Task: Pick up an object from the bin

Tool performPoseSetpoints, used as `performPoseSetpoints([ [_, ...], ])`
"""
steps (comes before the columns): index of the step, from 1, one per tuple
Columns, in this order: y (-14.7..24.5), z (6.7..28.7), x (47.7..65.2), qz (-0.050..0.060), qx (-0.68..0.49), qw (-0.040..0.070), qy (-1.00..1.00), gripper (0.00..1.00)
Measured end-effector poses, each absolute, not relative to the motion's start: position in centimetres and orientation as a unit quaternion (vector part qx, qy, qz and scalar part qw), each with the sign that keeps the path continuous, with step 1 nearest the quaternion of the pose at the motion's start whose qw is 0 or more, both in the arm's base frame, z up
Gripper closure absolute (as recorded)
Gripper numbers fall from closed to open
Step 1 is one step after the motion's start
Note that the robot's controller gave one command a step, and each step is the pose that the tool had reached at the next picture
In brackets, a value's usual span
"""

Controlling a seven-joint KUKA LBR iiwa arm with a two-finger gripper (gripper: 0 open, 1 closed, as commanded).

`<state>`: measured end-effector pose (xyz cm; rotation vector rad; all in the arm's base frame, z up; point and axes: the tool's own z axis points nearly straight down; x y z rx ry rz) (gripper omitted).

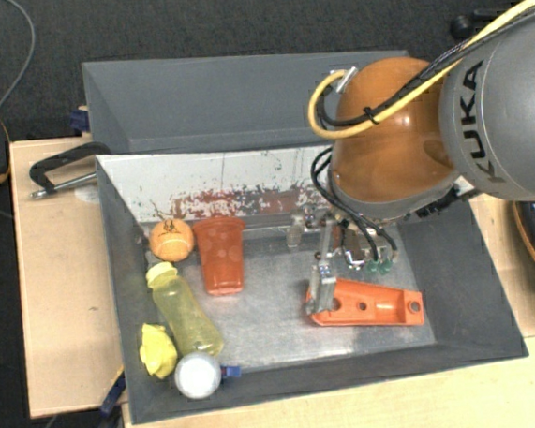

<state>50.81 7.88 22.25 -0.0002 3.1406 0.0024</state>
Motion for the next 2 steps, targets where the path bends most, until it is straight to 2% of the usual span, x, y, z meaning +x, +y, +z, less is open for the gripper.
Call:
performPoseSetpoints([
  [1,7.9,22.2,50.8,0.001,0.0,0.0,1.0,0.0],
  [2,3.3,19.5,50.4,0.002,-0.014,0.002,1.0,0.0],
])
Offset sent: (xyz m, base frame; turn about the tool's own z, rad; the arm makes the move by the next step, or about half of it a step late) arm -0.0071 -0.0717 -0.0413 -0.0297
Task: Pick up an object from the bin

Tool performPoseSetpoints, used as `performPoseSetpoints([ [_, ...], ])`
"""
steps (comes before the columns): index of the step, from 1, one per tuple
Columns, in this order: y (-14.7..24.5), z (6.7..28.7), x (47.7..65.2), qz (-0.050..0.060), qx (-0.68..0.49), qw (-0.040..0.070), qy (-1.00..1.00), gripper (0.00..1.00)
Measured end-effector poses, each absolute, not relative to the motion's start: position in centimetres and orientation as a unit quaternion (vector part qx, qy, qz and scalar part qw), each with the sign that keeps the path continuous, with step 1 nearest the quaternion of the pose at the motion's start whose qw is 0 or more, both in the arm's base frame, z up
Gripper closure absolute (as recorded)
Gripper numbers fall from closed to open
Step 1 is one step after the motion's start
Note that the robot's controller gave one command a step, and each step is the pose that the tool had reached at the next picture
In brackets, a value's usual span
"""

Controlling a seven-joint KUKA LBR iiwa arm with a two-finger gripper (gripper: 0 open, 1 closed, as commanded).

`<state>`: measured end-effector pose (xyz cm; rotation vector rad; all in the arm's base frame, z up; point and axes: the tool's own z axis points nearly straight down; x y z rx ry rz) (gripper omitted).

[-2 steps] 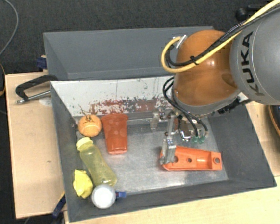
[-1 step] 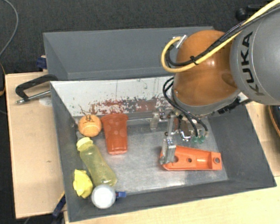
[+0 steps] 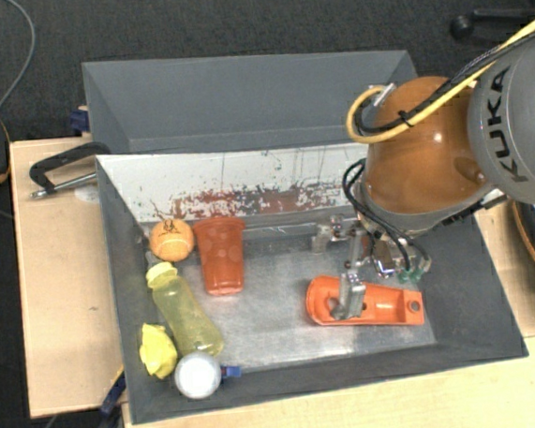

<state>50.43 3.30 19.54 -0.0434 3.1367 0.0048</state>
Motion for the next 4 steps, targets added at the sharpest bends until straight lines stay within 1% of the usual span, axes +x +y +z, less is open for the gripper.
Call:
performPoseSetpoints([
  [1,0.1,17.7,51.1,0.0,0.042,0.0,0.999,0.0],
  [2,0.5,13.1,50.4,0.001,-0.017,0.003,1.0,0.0],
  [3,2.1,8.5,50.2,0.001,-0.116,0.001,0.993,1.0],
  [4,2.1,8.5,50.2,0.001,-0.116,0.0,0.993,0.0],
])
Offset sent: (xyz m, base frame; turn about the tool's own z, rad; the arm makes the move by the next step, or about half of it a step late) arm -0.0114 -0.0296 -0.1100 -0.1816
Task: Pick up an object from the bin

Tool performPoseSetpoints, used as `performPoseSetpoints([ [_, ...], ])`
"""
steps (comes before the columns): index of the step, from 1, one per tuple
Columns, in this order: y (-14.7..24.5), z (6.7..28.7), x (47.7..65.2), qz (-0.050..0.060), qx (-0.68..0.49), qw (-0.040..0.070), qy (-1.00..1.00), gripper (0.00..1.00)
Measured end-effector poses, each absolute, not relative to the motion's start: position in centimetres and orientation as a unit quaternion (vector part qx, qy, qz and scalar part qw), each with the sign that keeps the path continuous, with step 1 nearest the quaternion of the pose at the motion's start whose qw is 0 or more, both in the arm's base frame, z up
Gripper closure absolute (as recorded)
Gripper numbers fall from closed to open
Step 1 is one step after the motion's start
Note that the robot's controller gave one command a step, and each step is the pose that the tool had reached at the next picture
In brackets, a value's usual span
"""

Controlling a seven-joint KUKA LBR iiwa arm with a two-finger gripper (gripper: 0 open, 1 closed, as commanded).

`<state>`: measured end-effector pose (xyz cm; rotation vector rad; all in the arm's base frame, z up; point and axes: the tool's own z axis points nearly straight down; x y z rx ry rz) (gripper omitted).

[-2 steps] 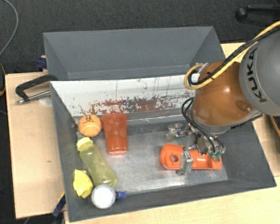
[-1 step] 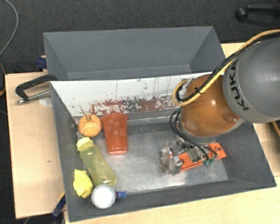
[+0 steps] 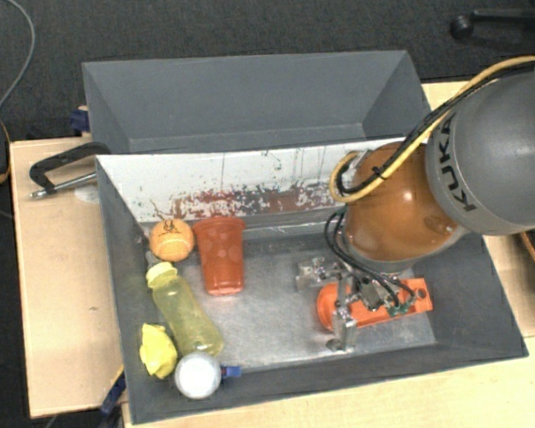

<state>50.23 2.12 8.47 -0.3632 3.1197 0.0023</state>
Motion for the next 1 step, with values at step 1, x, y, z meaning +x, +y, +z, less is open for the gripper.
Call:
performPoseSetpoints([
  [1,2.12,8.47,50.23,0.001,-0.115,0.0,0.993,0.0],
])
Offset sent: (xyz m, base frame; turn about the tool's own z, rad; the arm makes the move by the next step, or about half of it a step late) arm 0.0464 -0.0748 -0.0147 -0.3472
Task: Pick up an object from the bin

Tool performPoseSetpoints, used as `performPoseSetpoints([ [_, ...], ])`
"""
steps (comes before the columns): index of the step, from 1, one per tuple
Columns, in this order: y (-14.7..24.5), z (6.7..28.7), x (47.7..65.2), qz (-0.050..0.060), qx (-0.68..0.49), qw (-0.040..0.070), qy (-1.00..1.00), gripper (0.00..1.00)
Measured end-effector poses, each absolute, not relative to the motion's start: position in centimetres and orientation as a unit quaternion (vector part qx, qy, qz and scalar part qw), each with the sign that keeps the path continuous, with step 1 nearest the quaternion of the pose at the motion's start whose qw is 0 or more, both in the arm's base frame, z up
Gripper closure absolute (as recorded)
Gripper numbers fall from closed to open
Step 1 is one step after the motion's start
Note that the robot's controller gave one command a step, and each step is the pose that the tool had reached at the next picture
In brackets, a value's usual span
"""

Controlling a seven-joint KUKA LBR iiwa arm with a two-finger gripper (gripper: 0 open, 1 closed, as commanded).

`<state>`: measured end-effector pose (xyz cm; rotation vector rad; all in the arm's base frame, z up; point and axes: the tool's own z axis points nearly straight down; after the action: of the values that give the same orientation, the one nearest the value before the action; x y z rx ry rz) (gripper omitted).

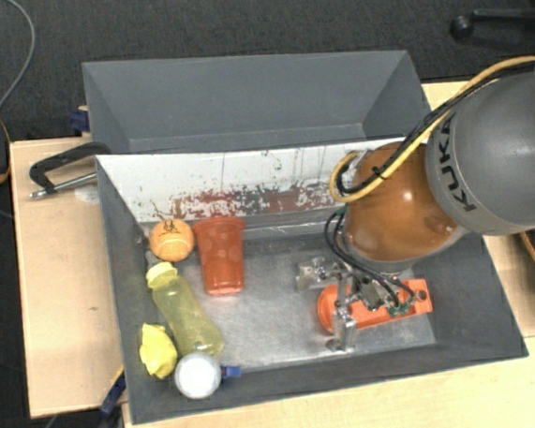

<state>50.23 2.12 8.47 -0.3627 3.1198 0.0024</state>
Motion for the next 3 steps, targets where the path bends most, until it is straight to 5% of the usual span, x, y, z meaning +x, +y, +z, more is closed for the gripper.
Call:
performPoseSetpoints([
  [2,-3.3,7.6,54.7,-0.002,-0.343,0.003,0.939,0.0],
  [3,-1.7,7.1,55.6,0.003,-0.266,0.004,0.964,1.0],
])
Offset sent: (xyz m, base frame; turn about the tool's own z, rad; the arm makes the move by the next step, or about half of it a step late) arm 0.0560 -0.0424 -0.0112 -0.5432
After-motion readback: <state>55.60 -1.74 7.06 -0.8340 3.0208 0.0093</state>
